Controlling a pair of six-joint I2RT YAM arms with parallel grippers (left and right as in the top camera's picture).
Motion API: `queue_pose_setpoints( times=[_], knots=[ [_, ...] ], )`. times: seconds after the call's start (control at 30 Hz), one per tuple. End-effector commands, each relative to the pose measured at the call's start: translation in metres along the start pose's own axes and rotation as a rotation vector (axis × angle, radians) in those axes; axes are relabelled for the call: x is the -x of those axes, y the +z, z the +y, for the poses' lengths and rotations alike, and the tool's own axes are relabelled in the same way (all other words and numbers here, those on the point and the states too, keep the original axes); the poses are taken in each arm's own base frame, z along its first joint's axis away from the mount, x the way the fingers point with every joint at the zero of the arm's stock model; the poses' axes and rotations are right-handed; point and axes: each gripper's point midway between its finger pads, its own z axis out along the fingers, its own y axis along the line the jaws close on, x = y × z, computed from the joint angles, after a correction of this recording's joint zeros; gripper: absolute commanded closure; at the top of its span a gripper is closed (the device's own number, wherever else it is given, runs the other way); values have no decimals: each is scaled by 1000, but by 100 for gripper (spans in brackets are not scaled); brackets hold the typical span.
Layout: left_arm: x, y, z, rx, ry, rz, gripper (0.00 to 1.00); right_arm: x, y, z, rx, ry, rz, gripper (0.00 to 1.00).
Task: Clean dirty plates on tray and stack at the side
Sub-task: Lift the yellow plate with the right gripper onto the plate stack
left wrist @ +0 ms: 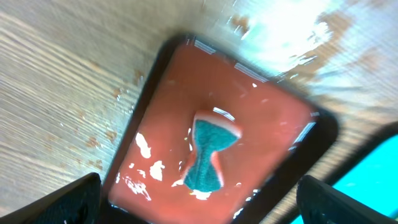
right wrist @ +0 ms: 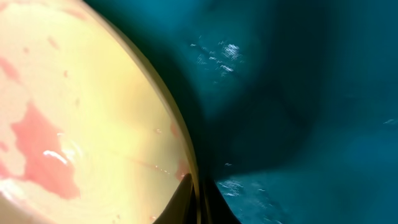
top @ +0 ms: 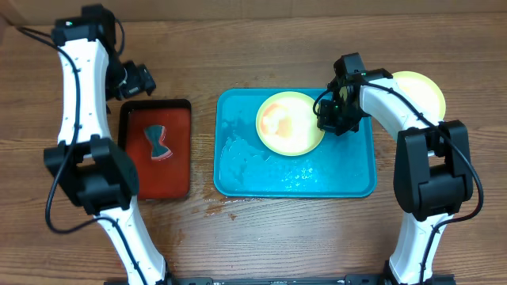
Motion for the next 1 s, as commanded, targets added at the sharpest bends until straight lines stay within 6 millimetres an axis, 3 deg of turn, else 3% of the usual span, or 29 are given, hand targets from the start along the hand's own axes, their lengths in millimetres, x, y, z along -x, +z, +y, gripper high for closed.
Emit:
queue_pose_setpoints(
  times=[0.0, 0.07, 0.2, 0.33, 0.7, 0.97],
  knots=[
    [6, -22, 0, -25, -5, -64, 0, 28, -49, 3, -186, -113, -191, 96],
    [6, -19, 0, -23, -5, -57, 1, 35, -76, 8, -321, -196, -282, 96],
    [6, -18, 0, -21, -5, -54, 0, 41, -122, 39, -529, -352, -451, 96],
    [5, -18, -2, -22, 1, -53, 0, 39, -154, 70, -692, -444, -583, 96],
    [5, -18, -2, -22, 0, -53, 1, 19, -208, 146, -1133, -862, -747, 96],
    [5, -18, -2, -22, 0, -53, 0, 2, -223, 193, -1239, -1046, -785, 96]
  ],
)
